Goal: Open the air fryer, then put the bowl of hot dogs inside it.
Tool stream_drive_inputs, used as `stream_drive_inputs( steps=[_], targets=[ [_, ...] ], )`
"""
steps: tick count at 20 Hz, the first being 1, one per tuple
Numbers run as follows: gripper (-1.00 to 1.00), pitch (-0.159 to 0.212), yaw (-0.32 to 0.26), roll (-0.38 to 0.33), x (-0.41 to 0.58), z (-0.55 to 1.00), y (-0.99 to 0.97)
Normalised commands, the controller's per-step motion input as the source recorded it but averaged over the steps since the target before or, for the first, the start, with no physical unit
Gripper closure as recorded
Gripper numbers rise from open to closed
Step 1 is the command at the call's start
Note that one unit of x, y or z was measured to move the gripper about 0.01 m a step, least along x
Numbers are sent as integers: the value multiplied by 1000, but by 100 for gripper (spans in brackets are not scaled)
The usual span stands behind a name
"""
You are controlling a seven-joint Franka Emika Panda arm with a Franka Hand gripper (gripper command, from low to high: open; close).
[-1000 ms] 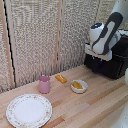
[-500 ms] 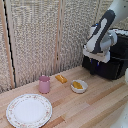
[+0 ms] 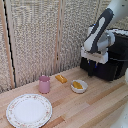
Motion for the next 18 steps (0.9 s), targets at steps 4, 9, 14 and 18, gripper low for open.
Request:
stream_drive_inputs(
  steps=[4, 9, 14, 18],
  targets=[
    [100, 0, -9, -17, 49, -99, 884],
    [-100, 17, -41, 3, 67, -95, 178],
    [-100, 9, -71, -18, 13, 4, 81],
    [-100, 12, -32, -21, 3, 324, 11]
  ],
)
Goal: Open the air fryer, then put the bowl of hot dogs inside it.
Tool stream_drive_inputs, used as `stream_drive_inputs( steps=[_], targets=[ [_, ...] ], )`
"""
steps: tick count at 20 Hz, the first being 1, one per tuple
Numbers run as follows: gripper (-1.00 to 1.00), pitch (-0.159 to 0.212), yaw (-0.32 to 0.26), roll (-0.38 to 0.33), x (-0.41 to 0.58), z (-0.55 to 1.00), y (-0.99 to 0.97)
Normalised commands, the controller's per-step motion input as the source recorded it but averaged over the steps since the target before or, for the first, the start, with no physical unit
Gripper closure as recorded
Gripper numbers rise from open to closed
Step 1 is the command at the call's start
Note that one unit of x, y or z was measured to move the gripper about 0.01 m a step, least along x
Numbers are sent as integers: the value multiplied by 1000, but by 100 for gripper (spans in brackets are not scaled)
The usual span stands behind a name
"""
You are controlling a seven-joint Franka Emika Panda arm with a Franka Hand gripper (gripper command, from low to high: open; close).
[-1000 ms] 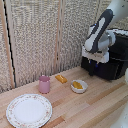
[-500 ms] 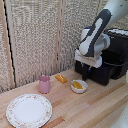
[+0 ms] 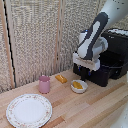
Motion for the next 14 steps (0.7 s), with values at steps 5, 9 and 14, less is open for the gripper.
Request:
stream_drive_inputs(
  steps=[5, 9, 14],
  targets=[
    [-100, 3, 0, -9, 1, 727, 16],
    [-100, 22, 1, 6, 3, 679, 152],
    [-100, 54, 31, 84, 11, 410, 233]
  ],
)
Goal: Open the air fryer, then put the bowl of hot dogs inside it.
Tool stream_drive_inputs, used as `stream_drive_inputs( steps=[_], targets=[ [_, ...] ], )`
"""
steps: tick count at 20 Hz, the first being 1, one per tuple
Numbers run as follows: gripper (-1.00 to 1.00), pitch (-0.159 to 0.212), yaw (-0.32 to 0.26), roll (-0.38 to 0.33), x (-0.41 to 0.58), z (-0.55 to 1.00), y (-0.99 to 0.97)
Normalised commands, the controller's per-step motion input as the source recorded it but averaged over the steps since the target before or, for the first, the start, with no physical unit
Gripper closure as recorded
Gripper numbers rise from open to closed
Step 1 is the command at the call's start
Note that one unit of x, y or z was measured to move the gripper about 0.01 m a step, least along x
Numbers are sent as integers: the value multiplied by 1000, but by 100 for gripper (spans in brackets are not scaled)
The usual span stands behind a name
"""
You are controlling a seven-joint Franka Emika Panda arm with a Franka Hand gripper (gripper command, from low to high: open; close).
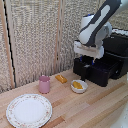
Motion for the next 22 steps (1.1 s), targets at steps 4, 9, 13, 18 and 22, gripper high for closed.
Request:
stream_drive_inputs(
  steps=[4, 9, 13, 18, 22],
  targets=[
    [-100, 15, 53, 130, 43, 294, 261],
    [-100, 41, 77, 176, 27, 164, 257],
    [-100, 67, 106, 261, -17, 27, 230],
    [-100, 53, 114, 249, -193, -15, 141],
    [-100, 2, 89, 117, -516, -81, 0]
  ],
)
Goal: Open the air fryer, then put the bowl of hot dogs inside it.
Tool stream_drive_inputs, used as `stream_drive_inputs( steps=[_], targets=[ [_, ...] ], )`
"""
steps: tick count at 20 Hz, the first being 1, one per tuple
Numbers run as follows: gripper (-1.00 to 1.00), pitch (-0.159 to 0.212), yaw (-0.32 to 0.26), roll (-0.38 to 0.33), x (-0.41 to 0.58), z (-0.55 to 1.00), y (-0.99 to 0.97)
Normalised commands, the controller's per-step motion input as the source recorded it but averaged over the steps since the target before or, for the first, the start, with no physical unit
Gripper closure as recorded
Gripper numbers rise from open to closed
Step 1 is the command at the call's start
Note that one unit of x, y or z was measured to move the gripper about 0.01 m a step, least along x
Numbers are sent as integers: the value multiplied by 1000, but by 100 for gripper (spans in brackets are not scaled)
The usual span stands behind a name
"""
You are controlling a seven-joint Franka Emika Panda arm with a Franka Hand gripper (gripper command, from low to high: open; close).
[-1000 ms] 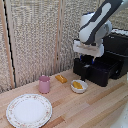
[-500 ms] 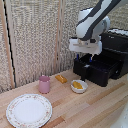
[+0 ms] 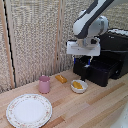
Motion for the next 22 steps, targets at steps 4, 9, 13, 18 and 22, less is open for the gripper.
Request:
stream_drive_inputs(
  steps=[4, 9, 13, 18, 22],
  targets=[
    [-100, 1, 97, 15, -497, -139, -46],
    [-100, 0, 124, 3, -310, -317, -74],
    [-100, 0, 130, 0, -119, -355, -238],
    [-100, 0, 146, -9, -107, -319, -271],
    [-100, 23, 165, -32, -76, -370, -349]
  ],
)
